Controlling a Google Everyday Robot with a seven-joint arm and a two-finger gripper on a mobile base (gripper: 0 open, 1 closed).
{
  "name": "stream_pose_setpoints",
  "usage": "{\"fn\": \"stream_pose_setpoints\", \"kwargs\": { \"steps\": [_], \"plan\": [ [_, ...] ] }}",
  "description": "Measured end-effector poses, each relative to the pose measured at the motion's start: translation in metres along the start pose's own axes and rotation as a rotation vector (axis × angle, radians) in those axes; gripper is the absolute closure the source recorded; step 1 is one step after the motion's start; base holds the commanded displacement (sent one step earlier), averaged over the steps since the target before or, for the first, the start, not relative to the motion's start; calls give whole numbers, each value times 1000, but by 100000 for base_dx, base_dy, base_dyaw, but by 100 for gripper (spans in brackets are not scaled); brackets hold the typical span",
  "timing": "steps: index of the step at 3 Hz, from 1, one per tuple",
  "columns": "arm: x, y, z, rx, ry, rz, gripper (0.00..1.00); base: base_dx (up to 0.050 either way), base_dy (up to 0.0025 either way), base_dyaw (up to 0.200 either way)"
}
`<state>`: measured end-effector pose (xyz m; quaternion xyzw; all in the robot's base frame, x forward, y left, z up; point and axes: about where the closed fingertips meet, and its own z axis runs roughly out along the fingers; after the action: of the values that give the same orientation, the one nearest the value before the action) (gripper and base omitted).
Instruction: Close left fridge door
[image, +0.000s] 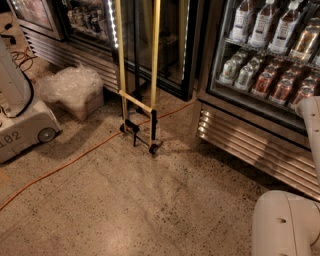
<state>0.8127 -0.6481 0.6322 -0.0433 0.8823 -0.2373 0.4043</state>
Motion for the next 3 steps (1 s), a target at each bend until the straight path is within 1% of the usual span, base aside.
{"fn": "stream_pose_setpoints", "kwargs": {
  "steps": [1, 2, 3],
  "plan": [
    [-1, 0, 0, 12, -10, 0, 100, 0, 0, 0],
    [0, 42, 23, 24, -29, 15, 100, 0, 0, 0],
    [0, 42, 23, 23, -29, 16, 100, 0, 0, 0]
  ]
}}
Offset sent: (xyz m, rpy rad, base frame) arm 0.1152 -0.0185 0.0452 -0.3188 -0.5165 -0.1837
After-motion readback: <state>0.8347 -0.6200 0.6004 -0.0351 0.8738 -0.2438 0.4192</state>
